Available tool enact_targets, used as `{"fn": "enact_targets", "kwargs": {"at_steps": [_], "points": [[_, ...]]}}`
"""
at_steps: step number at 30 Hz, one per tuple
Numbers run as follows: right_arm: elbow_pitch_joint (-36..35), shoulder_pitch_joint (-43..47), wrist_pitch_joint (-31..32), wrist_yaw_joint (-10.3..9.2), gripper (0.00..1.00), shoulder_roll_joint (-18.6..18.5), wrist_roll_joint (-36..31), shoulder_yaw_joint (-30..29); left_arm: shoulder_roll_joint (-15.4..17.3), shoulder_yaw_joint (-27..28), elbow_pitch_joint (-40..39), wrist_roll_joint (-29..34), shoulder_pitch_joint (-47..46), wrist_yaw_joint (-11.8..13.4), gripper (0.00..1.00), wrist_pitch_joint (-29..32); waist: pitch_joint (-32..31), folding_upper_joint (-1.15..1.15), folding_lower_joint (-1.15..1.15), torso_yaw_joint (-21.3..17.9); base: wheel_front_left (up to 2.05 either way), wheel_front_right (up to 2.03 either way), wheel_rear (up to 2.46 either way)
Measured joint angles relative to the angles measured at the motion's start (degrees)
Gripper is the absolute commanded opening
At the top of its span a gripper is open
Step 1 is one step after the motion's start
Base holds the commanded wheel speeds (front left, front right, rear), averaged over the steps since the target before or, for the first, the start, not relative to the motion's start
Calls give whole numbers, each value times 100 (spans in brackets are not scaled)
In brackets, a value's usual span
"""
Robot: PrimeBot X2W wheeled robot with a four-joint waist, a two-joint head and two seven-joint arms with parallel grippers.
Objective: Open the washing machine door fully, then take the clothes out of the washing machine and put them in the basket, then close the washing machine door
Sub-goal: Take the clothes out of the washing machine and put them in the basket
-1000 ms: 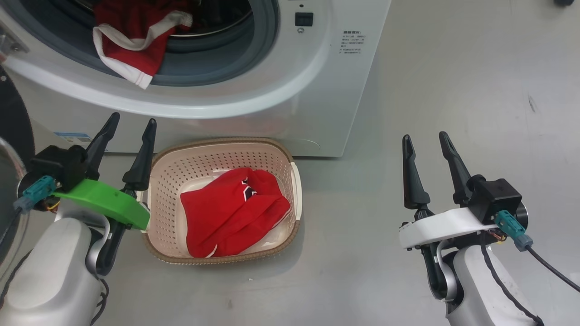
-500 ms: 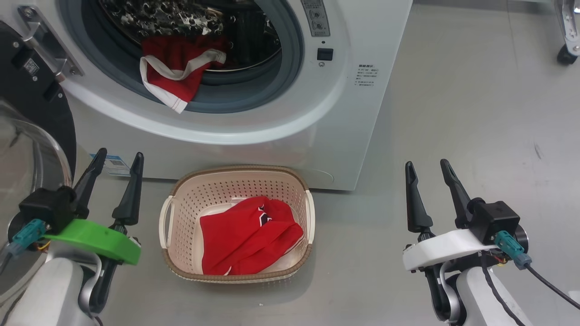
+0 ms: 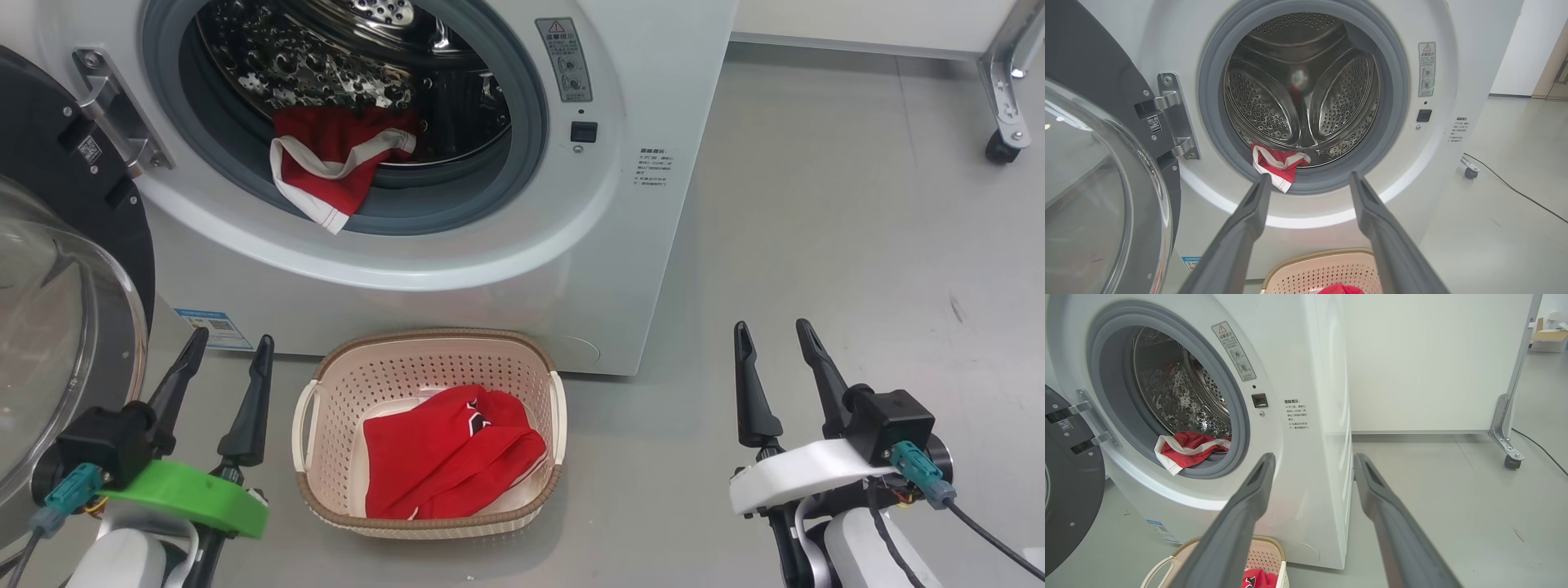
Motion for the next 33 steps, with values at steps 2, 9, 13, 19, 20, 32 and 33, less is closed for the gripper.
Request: {"fn": "enact_targets", "kwargs": {"at_steps": [2, 9, 13, 19, 20, 32, 33], "points": [[-1, 36, 0, 16, 100, 2, 1, 0, -12, 60, -58, 26, 66, 0, 100, 0, -14, 0, 0, -9, 0, 0, 0], [-10, 59, 0, 68, 100, 2, 1, 4, -111, 214, -236, 131, 203, 0, 100, 0, -22, 0, 0, -25, 0, 0, 0], [-16, 62, 0, 75, 100, 4, 0, 13, -118, 304, -364, 140, 284, 0, 100, -1, 4, 0, 0, -42, 0, 0, 0], [-20, 64, 0, 75, 100, 4, 0, -1, -179, 370, -427, 269, 343, 0, 100, -1, 45, 0, 0, -62, 0, 0, 0], [-21, 64, 0, 75, 100, 4, 0, -2, -185, 380, -436, 292, 353, 0, 100, -1, 51, 0, 0, -64, 0, 0, 0], [-42, 65, 0, 75, 100, 4, 0, -10, -282, 432, -546, 353, 430, 0, 100, -1, 118, 0, 0, -76, 0, 0, 0], [-42, 65, 0, 75, 100, 4, 0, -10, -288, 433, -548, 353, 431, 0, 100, -1, 122, 0, 0, -76, 0, 0, 0]]}}
